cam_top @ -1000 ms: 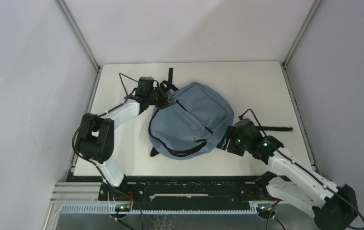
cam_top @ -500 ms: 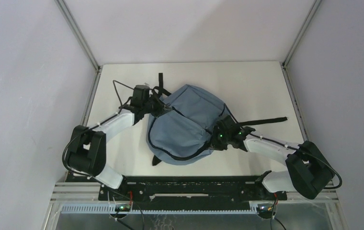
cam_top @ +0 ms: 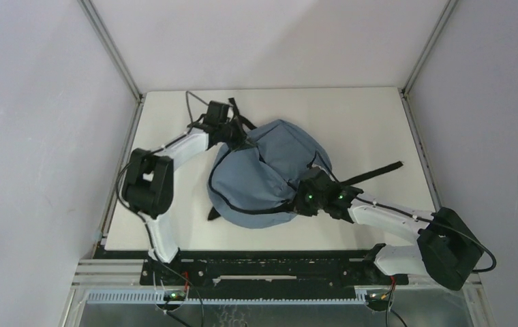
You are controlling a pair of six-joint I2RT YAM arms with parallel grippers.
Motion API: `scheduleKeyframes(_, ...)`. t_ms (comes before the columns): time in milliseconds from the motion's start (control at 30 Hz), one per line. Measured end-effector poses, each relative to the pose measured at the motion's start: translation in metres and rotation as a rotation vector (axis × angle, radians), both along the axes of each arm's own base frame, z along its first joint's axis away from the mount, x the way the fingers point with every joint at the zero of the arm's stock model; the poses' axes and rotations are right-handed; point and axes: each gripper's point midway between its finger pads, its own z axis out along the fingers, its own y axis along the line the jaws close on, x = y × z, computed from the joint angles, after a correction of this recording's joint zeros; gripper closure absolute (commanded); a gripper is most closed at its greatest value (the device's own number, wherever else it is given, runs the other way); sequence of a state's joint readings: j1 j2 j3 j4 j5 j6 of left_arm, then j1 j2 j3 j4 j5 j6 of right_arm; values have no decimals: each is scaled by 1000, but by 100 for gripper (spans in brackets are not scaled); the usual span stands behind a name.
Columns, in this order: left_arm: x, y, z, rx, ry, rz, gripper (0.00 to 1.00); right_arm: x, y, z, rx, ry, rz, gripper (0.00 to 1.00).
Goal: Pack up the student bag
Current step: Adjust the student bag at the center of the board.
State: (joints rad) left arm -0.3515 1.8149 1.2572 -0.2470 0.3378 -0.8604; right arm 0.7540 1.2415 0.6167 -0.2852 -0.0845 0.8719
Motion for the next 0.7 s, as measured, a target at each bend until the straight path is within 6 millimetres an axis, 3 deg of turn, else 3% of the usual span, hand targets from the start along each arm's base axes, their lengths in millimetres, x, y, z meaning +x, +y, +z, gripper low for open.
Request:
scheduleKeyframes(100, 18, -25, 0, 11, -5, -88, 95, -4, 15, 2, 40, 7, -3, 67)
scheduleKeyframes(133, 22, -34, 1, 20, -14, -119, 87, -4, 19, 2, 51, 12, -6, 65)
scheduleKeyframes(167, 22, -42, 2, 31, -25, -149, 71, -4, 21, 2, 59, 14, -9, 64)
scheduleKeyframes(267, 9, -59, 11, 59, -61, -235, 41, -4, 24, 4, 75, 21, -19, 55)
scheduleKeyframes(367, -9, -65, 25, 85, -88, -290, 26, -3, 22, 7, 81, 19, -24, 48)
scheduleKeyframes(433, -20, -60, 41, 102, -123, -302, 24, -3, 17, 11, 80, 13, -26, 42)
scheduleKeyframes(633, -54, -18, 114, 135, -308, -240, 22, -4, -3, 45, 102, -78, -33, 39)
scheduleKeyframes(700, -72, -7, 129, 138, -359, -226, 22, -5, -10, 53, 101, -106, -39, 36)
